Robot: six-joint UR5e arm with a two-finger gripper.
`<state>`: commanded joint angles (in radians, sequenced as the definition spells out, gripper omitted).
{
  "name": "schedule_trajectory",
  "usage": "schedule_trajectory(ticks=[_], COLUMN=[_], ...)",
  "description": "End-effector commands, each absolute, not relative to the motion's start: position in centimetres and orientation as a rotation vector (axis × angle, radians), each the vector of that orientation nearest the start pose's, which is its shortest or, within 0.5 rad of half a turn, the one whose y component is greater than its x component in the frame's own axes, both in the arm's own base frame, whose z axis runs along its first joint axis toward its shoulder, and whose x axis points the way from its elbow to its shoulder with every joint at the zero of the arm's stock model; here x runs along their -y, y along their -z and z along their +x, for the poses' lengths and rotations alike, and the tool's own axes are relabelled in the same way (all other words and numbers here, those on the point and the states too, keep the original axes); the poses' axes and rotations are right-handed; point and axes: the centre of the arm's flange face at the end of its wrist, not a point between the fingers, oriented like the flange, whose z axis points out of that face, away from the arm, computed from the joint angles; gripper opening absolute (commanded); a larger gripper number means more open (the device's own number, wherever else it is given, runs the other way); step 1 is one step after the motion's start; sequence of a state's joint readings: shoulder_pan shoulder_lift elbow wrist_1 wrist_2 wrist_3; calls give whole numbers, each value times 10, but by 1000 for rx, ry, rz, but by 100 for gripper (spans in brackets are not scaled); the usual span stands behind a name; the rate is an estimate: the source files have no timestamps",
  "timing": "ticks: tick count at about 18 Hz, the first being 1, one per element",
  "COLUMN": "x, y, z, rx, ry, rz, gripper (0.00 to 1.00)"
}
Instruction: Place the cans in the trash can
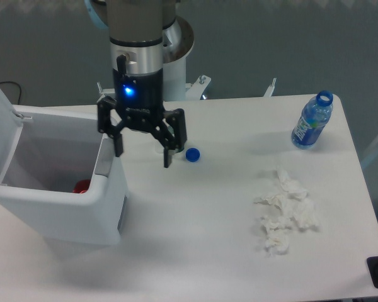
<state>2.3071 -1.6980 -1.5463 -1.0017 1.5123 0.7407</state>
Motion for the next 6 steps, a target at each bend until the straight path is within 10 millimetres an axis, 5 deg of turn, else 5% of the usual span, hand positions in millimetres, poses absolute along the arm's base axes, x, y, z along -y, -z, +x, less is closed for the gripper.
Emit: schedule_trajectory(ticks=[6], x=[-520], y=[-487], z=[-297], rx=[-135], ry=[-472], rz=[-2802], gripper=[100])
